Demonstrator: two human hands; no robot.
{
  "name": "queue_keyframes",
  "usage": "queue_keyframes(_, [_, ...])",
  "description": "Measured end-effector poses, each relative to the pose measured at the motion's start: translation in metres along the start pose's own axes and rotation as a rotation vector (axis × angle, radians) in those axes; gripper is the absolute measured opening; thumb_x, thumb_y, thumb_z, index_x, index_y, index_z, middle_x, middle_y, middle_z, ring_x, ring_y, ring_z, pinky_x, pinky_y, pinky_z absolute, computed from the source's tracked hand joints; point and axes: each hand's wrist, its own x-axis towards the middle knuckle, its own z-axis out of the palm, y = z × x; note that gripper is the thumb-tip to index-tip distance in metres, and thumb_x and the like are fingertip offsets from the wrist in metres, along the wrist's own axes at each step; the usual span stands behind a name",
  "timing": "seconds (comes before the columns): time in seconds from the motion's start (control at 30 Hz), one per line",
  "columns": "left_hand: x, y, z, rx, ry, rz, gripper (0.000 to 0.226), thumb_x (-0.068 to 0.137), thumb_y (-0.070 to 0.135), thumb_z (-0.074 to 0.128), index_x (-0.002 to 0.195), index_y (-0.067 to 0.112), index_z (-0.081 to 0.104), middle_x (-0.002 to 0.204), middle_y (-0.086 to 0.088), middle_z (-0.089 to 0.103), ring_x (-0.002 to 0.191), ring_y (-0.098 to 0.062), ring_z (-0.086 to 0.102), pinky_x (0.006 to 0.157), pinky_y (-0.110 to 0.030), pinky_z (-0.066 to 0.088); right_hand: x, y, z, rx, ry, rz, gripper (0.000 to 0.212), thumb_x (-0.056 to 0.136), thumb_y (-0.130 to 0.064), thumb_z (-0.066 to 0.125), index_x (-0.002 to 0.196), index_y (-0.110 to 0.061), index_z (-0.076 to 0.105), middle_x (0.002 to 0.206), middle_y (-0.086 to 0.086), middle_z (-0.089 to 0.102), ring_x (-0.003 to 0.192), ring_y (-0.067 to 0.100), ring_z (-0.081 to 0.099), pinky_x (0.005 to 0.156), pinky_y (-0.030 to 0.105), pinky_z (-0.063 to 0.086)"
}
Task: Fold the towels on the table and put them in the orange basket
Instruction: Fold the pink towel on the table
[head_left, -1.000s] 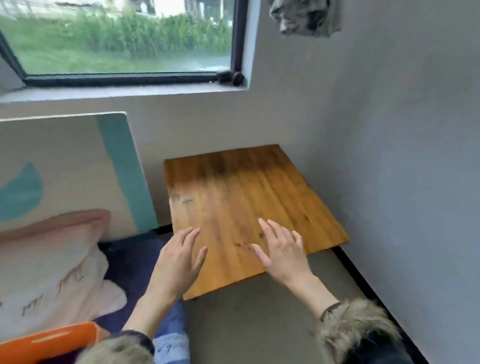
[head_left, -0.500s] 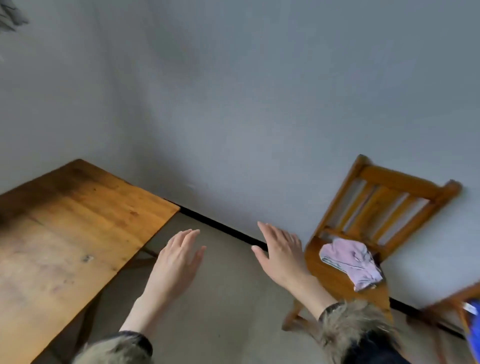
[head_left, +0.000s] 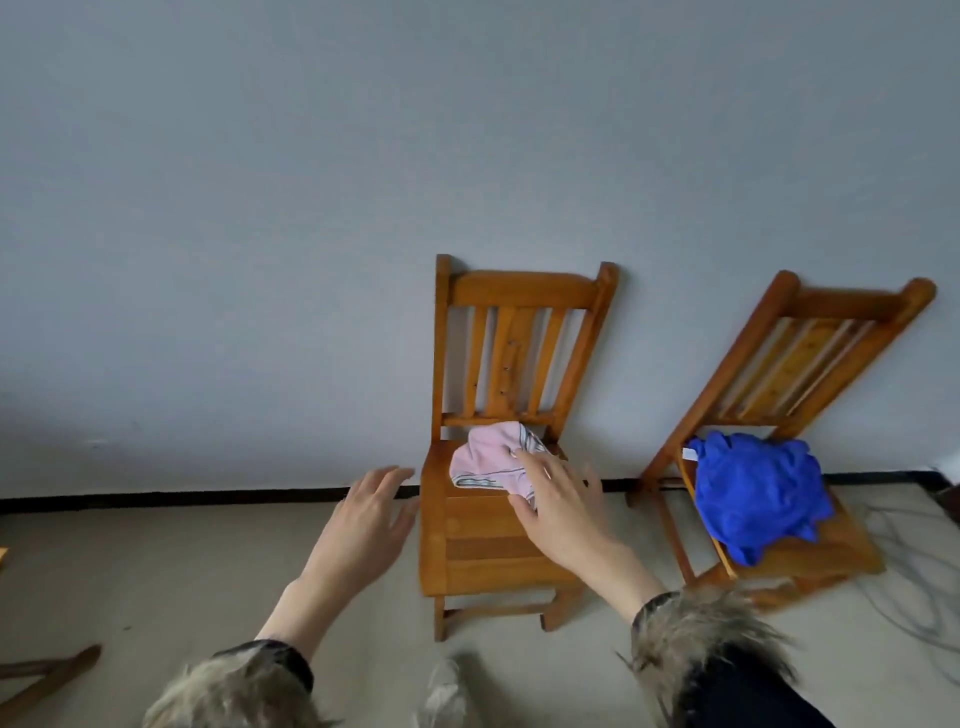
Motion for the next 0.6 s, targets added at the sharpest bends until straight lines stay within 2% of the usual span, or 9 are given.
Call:
queue_keyframes(0.2, [0.125,0.008,0.065,-0.022,-0.199,-0.005,0.042,0.097,0.036,0.044,0.137,0.022,0.04,0.14,0.001,0.045,0.125,-0.018,0.046,0.1,-0.031,0.04,0.085,0.064,0.017,-0.034,-0.059,0.091,0.051,0.097,-0.039,0.038,0.144,-0.025,0.026,0.144,-0.003,0.04,0.13,0.021,0.039,0.107,0.043,0.026])
queue_keyframes(0.37, [0.2,0.006,0.125,0.034,-0.345,-0.022,0.04,0.097,0.025,0.045,0.136,0.023,0.041,0.139,-0.001,0.046,0.12,-0.018,0.05,0.094,-0.028,0.046,0.158,0.11,0.045,-0.045,-0.158,0.145,0.049,0.098,-0.038,0.038,0.143,-0.023,0.026,0.141,-0.001,0.043,0.128,0.02,0.041,0.105,0.04,0.032])
queue_keyframes(0.47, [0.226,-0.002,0.163,0.08,-0.445,-0.027,0.041,0.097,0.022,0.044,0.138,0.024,0.04,0.141,0.0,0.043,0.122,-0.019,0.048,0.095,-0.027,0.044,0.191,0.137,0.077,-0.014,-0.189,0.154,0.048,0.097,-0.036,0.04,0.142,-0.022,0.029,0.136,0.001,0.048,0.122,0.023,0.047,0.098,0.037,0.037])
queue_keyframes(0.6, [0.247,-0.026,0.217,0.113,-0.571,-0.068,0.044,0.097,0.019,0.043,0.139,0.026,0.036,0.146,0.001,0.037,0.129,-0.02,0.042,0.099,-0.031,0.04,0.228,0.18,0.141,-0.009,-0.338,0.194,0.049,0.098,-0.037,0.039,0.143,-0.021,0.027,0.14,0.004,0.045,0.125,0.026,0.045,0.1,0.042,0.039])
